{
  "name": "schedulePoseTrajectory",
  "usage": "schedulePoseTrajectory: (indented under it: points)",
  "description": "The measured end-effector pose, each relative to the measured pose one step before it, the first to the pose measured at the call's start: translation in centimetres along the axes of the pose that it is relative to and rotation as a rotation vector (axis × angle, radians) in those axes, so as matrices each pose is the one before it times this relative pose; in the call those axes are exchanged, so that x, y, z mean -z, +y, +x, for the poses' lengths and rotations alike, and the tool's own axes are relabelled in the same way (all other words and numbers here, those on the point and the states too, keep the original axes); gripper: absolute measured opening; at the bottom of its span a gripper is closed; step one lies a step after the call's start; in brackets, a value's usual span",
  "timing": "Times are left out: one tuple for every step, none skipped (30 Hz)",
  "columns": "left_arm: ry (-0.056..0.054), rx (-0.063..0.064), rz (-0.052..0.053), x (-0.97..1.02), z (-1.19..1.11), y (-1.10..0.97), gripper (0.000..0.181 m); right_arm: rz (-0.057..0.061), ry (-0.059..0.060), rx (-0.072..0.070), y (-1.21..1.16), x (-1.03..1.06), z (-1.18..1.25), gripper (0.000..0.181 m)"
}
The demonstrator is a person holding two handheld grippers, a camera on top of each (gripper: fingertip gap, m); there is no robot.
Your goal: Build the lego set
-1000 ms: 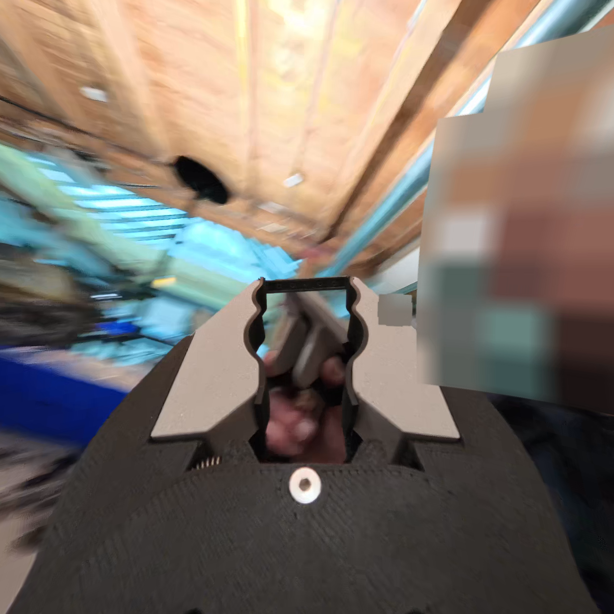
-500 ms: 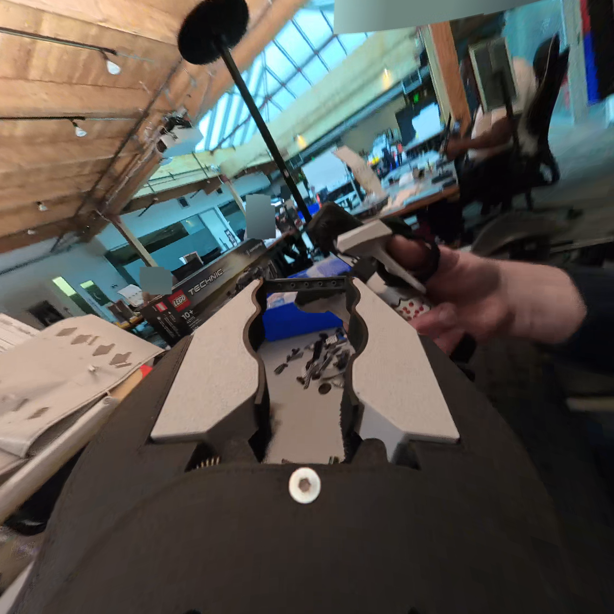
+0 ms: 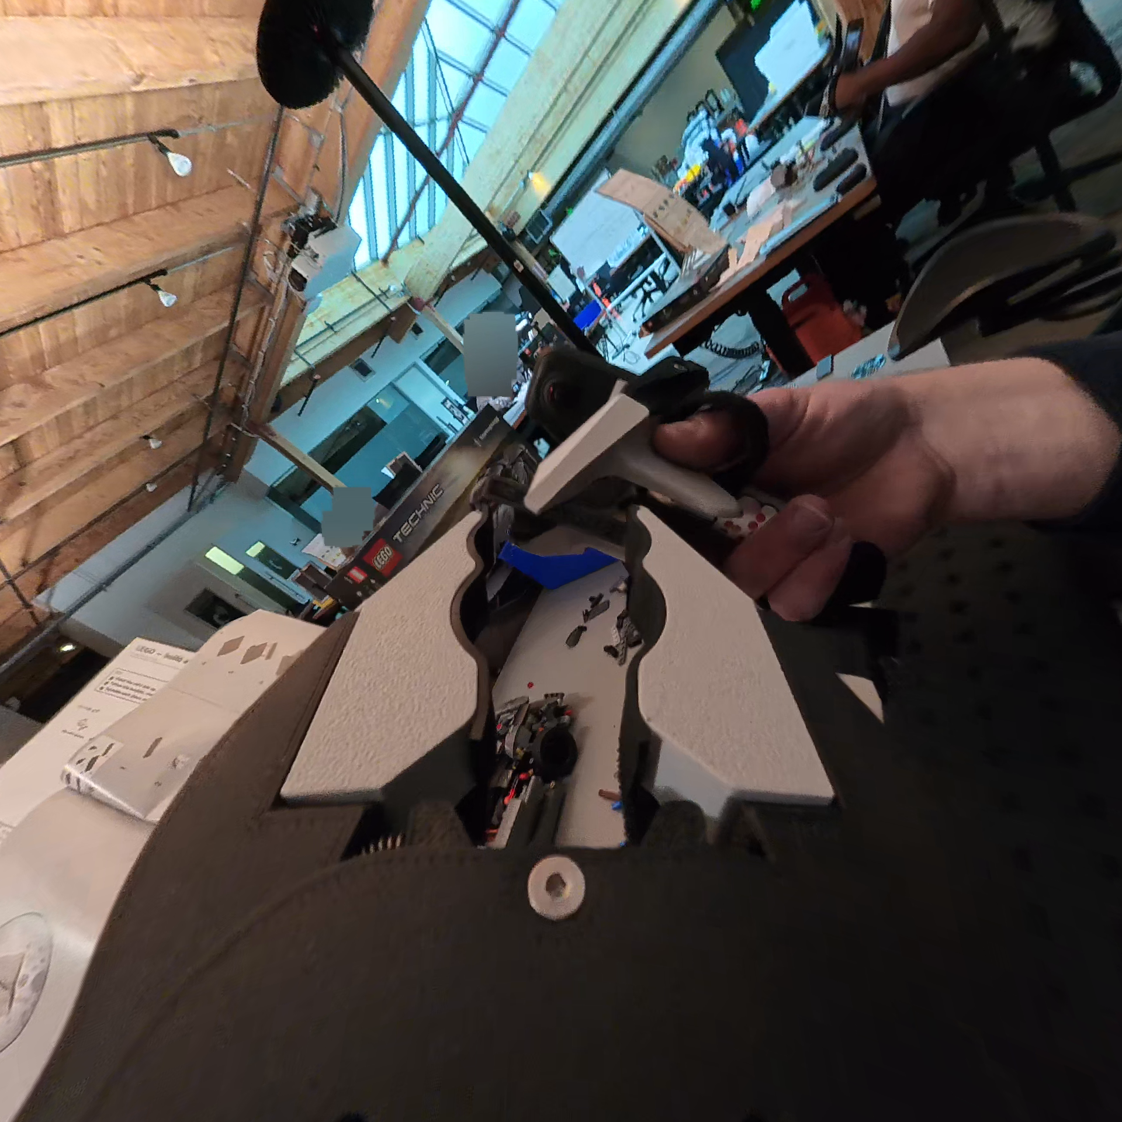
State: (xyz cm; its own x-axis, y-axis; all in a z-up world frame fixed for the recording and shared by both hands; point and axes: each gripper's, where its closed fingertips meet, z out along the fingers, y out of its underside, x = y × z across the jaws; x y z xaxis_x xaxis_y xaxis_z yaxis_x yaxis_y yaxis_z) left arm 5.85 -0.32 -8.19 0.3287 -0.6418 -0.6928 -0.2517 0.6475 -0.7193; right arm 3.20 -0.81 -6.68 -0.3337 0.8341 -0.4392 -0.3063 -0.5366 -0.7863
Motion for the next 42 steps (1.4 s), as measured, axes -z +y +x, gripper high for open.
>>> schedulePoseTrajectory:
  points:
    - [-0.0056, -0.0024, -0.009, -0.135, 0.055, 0.286, 0.042, 0.0075, 0.0151, 0.0065, -0.085, 0.093, 0.26, 0.005]
    - [-0.0088, 0.0065, 0.0008, -0.058, -0.061, 0.158, 0.041, -0.0028, 0.01, 0.0101, 0.045, 0.044, 0.176, 0.005]
    - [0.0029, 0.0172, 0.0079, -0.038, 0.029, 0.081, 0.041, -0.0022, 0.0142, 0.013, 0.024, 0.034, 0.214, 0.005]
    - [-0.0011, 0.0135, 0.0068, -0.01, -0.039, 0.092, 0.039, 0.0174, 0.0344, 0.018, -0.302, 0.162, 0.44, 0.004]
    - [-0.0127, 0.0033, -0.0024, 0.004, -0.203, 0.228, 0.04, 0.0144, 0.0297, 0.0125, -0.318, 0.225, 0.406, 0.004]
    - [-0.0094, 0.0019, -0.0054, 0.004, -0.18, 0.243, 0.04, -0.0071, 0.0023, 0.0025, -0.075, 0.187, 0.075, 0.005]
    - [0.0001, 0.0088, -0.0041, -0.002, -0.093, 0.226, 0.04, -0.0065, 0.0018, 0.0029, -0.07, 0.206, 0.1, 0.005]
    - [-0.0044, 0.0105, -0.0066, -0.003, -0.178, 0.276, 0.038, 0.0024, 0.0205, 0.0057, -0.197, 0.282, 0.355, 0.004]
    - [-0.0165, 0.0057, -0.0135, -0.004, -0.344, 0.409, 0.038, 0.0015, 0.0248, 0.0087, -0.242, 0.387, 0.388, 0.004]
    - [-0.002, 0.0077, -0.0131, -0.01, -0.153, 0.459, 0.038, -0.0025, 0.0277, 0.015, -0.269, 0.501, 0.399, 0.005]
    - [0.0042, 0.0179, -0.0161, -0.056, -0.125, 0.519, 0.04, -0.0046, 0.0478, 0.0293, -0.315, 0.653, 0.612, 0.004]
    - [-0.0056, 0.0173, -0.0225, -0.046, -0.272, 0.59, 0.043, -0.0079, 0.0655, 0.0427, -0.301, 0.794, 0.814, 0.005]
    - [-0.0113, 0.0033, -0.0183, 0.007, -0.302, 0.502, 0.042, -0.0135, 0.0626, 0.0399, -0.211, 0.865, 0.817, 0.005]
    - [-0.008, 0.0078, -0.0213, 0.009, -0.279, 0.533, 0.043, -0.0212, 0.0652, 0.035, -0.04, 0.871, 0.922, 0.005]
    - [-0.0061, 0.0216, -0.0261, -0.016, -0.351, 0.629, 0.044, -0.0324, 0.0799, 0.0428, 0.207, 0.863, 1.173, 0.005]
    - [-0.0068, 0.0256, -0.0264, -0.044, -0.422, 0.68, 0.045, -0.0496, 0.0847, 0.0517, 0.574, 0.784, 1.279, 0.005]
    - [-0.0022, 0.0193, -0.0271, -0.011, -0.363, 0.724, 0.047, -0.0703, 0.0728, 0.0474, 1.05, 0.593, 1.16, 0.005]
    - [-0.0038, 0.0196, -0.0256, 0.007, -0.411, 0.682, 0.05, -0.0913, 0.0702, 0.0436, 1.504, 0.341, 1.14, 0.005]
    - [-0.0085, 0.0213, -0.0206, 0.038, -0.51, 0.569, 0.052, -0.0977, 0.0795, 0.0566, 1.711, 0.14, 1.199, 0.005]
    - [-0.0125, 0.0185, -0.0193, 0.065, -0.57, 0.519, 0.052, -0.0878, 0.0635, 0.0593, 1.635, -0.021, 0.855, 0.005]
    - [-0.01, 0.0142, -0.021, 0.076, -0.483, 0.493, 0.052, -0.0779, 0.0318, 0.0406, 1.52, -0.171, 0.383, 0.005]
    - [-0.0063, 0.0114, -0.0188, 0.057, -0.396, 0.469, 0.051, -0.0695, 0.0293, 0.0269, 1.388, -0.216, 0.409, 0.005]
    - [-0.0036, 0.0136, -0.0209, 0.014, -0.335, 0.503, 0.051, -0.0619, 0.0499, 0.0233, 1.266, -0.266, 0.783, 0.005]
    - [-0.0094, 0.0079, -0.024, -0.004, -0.379, 0.583, 0.049, -0.0612, 0.0479, 0.0217, 1.265, -0.321, 0.787, 0.005]
    - [-0.0075, 0.0043, -0.0257, -0.036, -0.327, 0.612, 0.048, -0.0639, 0.0229, 0.0183, 1.29, -0.403, 0.441, 0.005]
    - [0.0031, 0.0089, -0.0257, -0.096, -0.173, 0.631, 0.046, -0.0553, 0.0091, 0.0103, 1.104, -0.446, 0.237, 0.005]
    - [0.003, 0.0112, -0.0191, -0.134, -0.131, 0.541, 0.046, -0.0396, 0.0129, 0.0034, 0.803, -0.408, 0.286, 0.005]
    - [0.0152, 0.0083, -0.0163, -0.157, 0.097, 0.487, 0.044, -0.029, -0.0006, 0.002, 0.596, -0.367, 0.052, 0.005]
    - [0.0236, 0.0042, -0.0141, -0.204, 0.288, 0.435, 0.044, -0.0345, -0.0222, -0.0028, 0.657, -0.416, -0.264, 0.005]
    - [0.0158, 0.0047, -0.0175, -0.269, 0.191, 0.456, 0.044, -0.0447, -0.0122, -0.0005, 0.8, -0.431, -0.098, 0.005]
    - [0.0118, 0.0039, -0.018, -0.314, 0.159, 0.436, 0.044, -0.0411, 0.011, 0.0098, 0.741, -0.414, 0.197, 0.006]
    - [0.0144, 0.0013, -0.0179, -0.347, 0.246, 0.405, 0.044, -0.03, 0.0049, 0.0107, 0.584, -0.344, 0.039, 0.006]
    - [0.009, -0.0036, -0.016, -0.316, 0.215, 0.349, 0.044, -0.021, -0.0118, 0.0048, 0.453, -0.291, -0.251, 0.006]
    - [0.0024, -0.0086, -0.012, -0.292, 0.15, 0.254, 0.043, -0.0104, -0.0094, 0.0007, 0.297, -0.202, -0.208, 0.006]
    - [0.0028, -0.0067, -0.013, -0.244, 0.132, 0.248, 0.042, -0.002, -0.0036, -0.0022, 0.205, -0.114, -0.097, 0.006]
    - [0.0049, -0.0023, -0.0132, -0.22, 0.121, 0.243, 0.042, 0.0005, -0.0148, -0.0045, 0.198, -0.053, -0.236, 0.006]
    - [0.0026, -0.0002, -0.0066, -0.162, 0.054, 0.134, 0.042, 0.0051, -0.0131, -0.0111, 0.143, 0.02, -0.142, 0.006]
    - [0.0036, 0.0017, 0.0026, -0.102, 0.058, 0.012, 0.042, 0.0138, 0.0054, -0.0201, 0.001, 0.141, 0.229, 0.009]
    - [0.008, 0.0051, 0.0048, -0.064, 0.099, -0.034, 0.042, 0.0128, -0.0022, -0.0191, -0.007, 0.214, 0.151, 0.018]
    - [0.0057, 0.006, 0.0022, -0.064, 0.05, 0.005, 0.042, 0.0109, -0.0149, -0.0092, -0.018, 0.268, -0.061, 0.018]
    - [0.0003, 0.0037, 0.0005, -0.053, -0.04, 0.051, 0.042, 0.0214, 0.0076, -0.0058, -0.244, 0.408, 0.277, 0.017]
    - [-0.0041, 0.0008, 0.0036, -0.037, -0.087, 0.008, 0.042, 0.0301, 0.0319, -0.0121, -0.49, 0.606, 0.72, 0.016]
